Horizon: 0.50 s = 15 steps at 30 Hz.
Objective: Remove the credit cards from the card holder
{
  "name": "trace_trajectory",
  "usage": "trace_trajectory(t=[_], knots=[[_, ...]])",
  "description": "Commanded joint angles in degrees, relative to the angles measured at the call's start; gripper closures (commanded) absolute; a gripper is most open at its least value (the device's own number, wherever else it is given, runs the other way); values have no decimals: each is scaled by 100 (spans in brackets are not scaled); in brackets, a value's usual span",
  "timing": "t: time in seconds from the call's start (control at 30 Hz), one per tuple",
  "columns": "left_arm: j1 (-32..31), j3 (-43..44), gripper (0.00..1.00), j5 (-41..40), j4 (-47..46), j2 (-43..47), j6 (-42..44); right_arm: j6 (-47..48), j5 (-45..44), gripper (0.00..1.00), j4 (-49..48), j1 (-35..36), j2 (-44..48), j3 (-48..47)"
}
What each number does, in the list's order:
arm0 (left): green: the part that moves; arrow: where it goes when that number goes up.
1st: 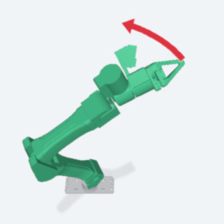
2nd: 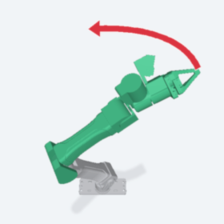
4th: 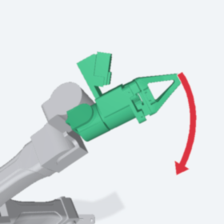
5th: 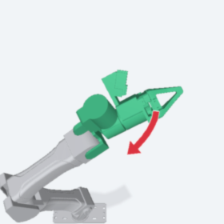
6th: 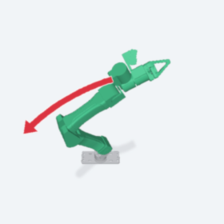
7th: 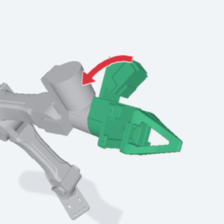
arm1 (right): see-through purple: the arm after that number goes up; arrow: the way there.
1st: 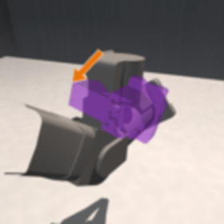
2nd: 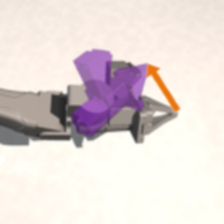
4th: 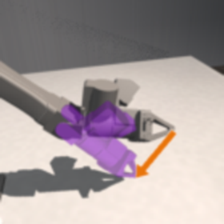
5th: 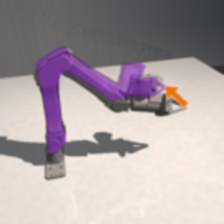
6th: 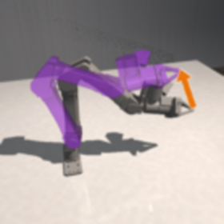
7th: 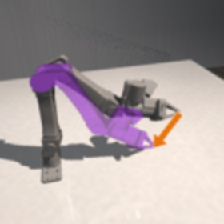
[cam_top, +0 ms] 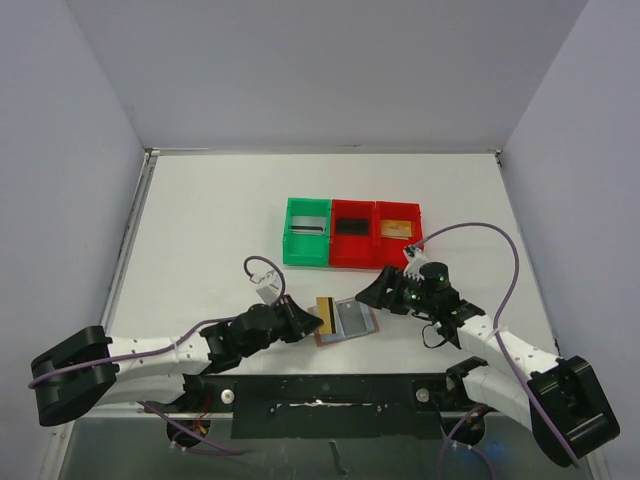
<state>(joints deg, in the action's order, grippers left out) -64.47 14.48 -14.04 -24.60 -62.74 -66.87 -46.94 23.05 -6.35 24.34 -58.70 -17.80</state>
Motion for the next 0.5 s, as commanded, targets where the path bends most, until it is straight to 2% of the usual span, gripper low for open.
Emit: trace_trajectory(t=[0.0,0.3,0.47], knots=[[221,-93,100,413,-570,170,238,-224,531,28,-844,-23,329,260],[803,-414,100,1486,-1941,102,160,-672,1105,29,-2040,-4,326,572],[890,-428,100,1852,-2449,25,131,-857,1282,35,-2531,39,160,549]])
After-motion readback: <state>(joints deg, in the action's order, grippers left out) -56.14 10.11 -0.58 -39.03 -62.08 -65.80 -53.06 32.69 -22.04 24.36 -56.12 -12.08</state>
